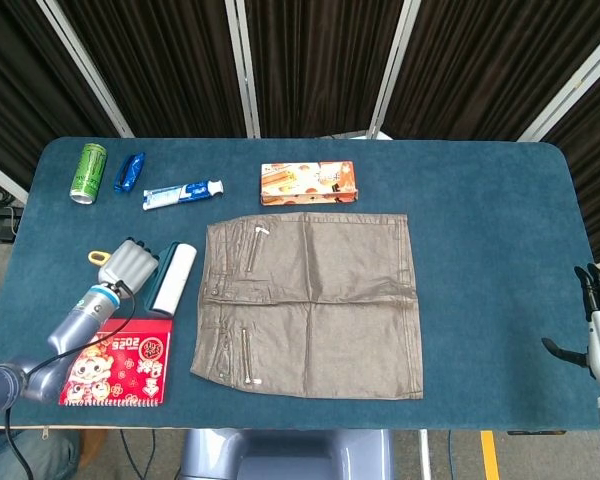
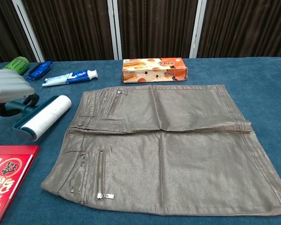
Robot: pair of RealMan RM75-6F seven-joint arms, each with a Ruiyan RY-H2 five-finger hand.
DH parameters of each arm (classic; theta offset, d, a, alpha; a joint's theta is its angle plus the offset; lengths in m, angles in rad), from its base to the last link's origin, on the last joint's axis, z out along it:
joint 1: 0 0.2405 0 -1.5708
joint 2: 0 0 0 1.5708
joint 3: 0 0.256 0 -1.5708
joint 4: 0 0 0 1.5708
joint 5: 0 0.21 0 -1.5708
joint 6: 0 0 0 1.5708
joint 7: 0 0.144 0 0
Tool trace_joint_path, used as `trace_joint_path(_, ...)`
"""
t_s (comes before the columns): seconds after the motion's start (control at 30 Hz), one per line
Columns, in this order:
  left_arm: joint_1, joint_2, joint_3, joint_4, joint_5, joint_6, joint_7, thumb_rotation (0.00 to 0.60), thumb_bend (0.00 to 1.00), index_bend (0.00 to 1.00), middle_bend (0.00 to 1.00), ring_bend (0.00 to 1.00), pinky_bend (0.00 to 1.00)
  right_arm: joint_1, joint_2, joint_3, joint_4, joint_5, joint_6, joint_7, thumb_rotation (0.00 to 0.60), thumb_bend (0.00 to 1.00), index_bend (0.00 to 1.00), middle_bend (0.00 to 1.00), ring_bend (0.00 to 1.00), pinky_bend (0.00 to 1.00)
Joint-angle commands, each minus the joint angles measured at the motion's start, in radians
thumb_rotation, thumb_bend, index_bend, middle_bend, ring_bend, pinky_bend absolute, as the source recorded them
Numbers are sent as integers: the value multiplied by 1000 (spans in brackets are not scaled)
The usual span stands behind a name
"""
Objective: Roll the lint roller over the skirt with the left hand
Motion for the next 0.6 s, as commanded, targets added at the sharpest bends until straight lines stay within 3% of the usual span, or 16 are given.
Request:
trace_joint_path(0.03, 23, 12, -15, -12, -7, 5, -12, 600, 0, 0, 0, 0, 98, -1, 1, 0, -3, -2, 2, 0, 600, 0, 0, 0, 0, 0)
trace_joint_path(0.23, 104, 89, -87, -114, -5, 103, -165, 600, 0, 0, 0, 0, 40, -2, 7, -6, -14, -21, 7, 10, 600, 0, 0, 0, 0, 0)
trace_joint_path(0.33, 173, 147, -155, -208, -1, 216, -306, 600, 0, 0, 0, 0, 12, -5, 13, -7, -19, -32, 14, 21, 600, 0, 0, 0, 0, 0)
trace_joint_path(0.6, 320, 231, -225, -375, 18, 422, -475, 600, 0, 0, 0, 0, 0, -8, 25, -7, -31, -51, 26, 39, 600, 0, 0, 0, 0, 0)
